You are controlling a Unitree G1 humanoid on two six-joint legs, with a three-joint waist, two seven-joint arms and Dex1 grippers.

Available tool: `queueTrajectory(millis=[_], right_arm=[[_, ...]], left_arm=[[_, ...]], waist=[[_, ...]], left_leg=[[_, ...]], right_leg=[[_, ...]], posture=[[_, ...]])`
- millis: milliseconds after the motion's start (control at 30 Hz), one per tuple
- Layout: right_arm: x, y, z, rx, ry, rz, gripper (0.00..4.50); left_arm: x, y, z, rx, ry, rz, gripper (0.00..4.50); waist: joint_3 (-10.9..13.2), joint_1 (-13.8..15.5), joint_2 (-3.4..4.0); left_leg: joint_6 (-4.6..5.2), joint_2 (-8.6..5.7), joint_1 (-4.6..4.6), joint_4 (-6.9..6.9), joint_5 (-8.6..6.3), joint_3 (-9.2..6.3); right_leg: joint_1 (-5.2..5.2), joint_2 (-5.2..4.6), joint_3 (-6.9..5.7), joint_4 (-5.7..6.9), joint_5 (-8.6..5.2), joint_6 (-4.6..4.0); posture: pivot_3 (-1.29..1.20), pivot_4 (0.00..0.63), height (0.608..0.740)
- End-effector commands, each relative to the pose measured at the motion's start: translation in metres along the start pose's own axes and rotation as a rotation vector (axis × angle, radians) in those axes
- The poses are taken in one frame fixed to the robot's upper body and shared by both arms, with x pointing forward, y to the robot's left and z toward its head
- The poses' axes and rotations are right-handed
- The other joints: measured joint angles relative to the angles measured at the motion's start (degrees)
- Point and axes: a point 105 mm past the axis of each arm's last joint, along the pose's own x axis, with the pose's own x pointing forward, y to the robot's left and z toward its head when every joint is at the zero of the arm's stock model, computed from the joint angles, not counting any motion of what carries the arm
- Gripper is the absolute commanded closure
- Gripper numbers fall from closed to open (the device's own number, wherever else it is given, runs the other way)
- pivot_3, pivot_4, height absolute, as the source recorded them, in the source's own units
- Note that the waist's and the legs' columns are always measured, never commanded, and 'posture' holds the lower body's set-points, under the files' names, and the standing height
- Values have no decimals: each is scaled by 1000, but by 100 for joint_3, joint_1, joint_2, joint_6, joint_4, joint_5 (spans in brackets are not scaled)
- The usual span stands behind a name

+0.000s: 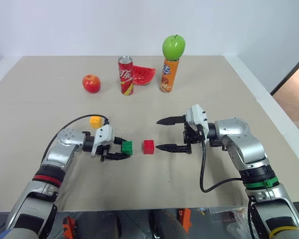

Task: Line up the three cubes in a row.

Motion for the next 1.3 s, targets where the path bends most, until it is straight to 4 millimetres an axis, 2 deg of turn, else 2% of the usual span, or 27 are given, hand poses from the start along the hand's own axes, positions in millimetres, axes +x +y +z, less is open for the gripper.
queueTrajectory(millis=[33, 167, 300, 433, 567, 700, 800, 900, 1000, 1067, 1133, 1200, 1300], right_arm=[[-2, 0, 11, -56, -15, -2, 0], [-2, 0, 11, -58, -14, 1, 0], [-3, 1, 11, -59, -13, 3, 0], [-6, 0, 10, -60, -11, 3, 0], [-10, -2, 9, -60, -7, -3, 0], [-12, -3, 8, -61, -1, -12, 0], [-13, -3, 8, -60, -1, -14, 0], [-12, -5, 10, -37, -25, -21, 0], [-12, -8, 17, 3, -92, -37, 0], [-13, -17, 30, 95, -195, -78, 0], [-13, -22, 37, 108, -226, -102, 0], [-12, -29, 37, 95, -226, -141, 0], [-9, -33, 31, 91, -211, -159, 0]], left_arm=[[-15, 0, 7, 16, 11, 26, 62], [-34, -10, 14, 14, 13, 59, 23], [-57, -27, 31, -30, 2, 101, 23], [-77, -36, 50, -99, -50, 254, 23], [-95, -29, 61, -223, -177, 542, 23], [-105, -22, 55, -277, -263, 824, 23], [-112, -9, 44, -312, -301, 1079, 23], [-109, 4, 30, -370, -297, 1245, 23], [-101, 13, 23, -376, -280, 1339, 23], [-92, 18, 21, -371, -266, 1349, 23], [-80, 20, 17, -380, -262, 1338, 23], [-69, 22, 12, -385, -247, 1320, 23], [-67, 27, 7, -405, -249, 1335, 23]], waist=[[0, -5, 0], [0, -5, 0], [1, 5, 1], [1, 5, 2], [1, 6, 1], [1, 10, 1], [0, 15, 0], [-1, 16, -2], [-1, 18, -3], [-1, 10, -3], [-2, 9, -3], [-2, 11, -3], [-2, 12, -3]], left_leg=[[0, 3, -1, 0, 0, 0], [0, 15, -6, -5, 0, 0], [0, 25, -12, -8, 0, 1], [0, 26, -10, -7, 0, 2], [-1, 25, -7, -3, 0, 2], [-2, 24, 1, 3, 1, -1], [-5, 19, 5, 7, 3, -1], [-7, 15, 7, 16, 4, -3], [-5, 9, 9, 24, 8, -3], [-4, 6, 10, 25, 10, -1], [-4, 7, 10, 25, 12, 3], [-4, 6, 10, 24, 12, 4], [0, 5, 10, 24, 15, 3]], right_leg=[[-1, 3, 1, 0, 0, 0], [-10, 13, 3, 2, -2, -6], [-17, 17, 1, 2, -4, -10], [-15, 12, 0, 2, -4, -10], [-12, 9, -1, 2, -3, -8], [-2, 9, -4, 3, 2, -8], [4, 6, -1, 2, 7, -7], [11, 4, 1, 1, 15, -3], [17, 4, 4, 1, 24, 3], [18, 2, 9, 1, 29, 7], [15, 5, 15, 0, 36, 8], [14, 5, 15, 0, 36, 8], [15, 6, 13, 0, 37, 8]], posture=[[0, 150, 740], [0, 150, 740], [0, 150, 740], [0, 150, 740], [0, 150, 740], [0, 150, 740], [0, 150, 740], [0, 150, 740], [0, 150, 740], [0, 150, 740], [0, 150, 740], [0, 150, 740], [0, 150, 740]])
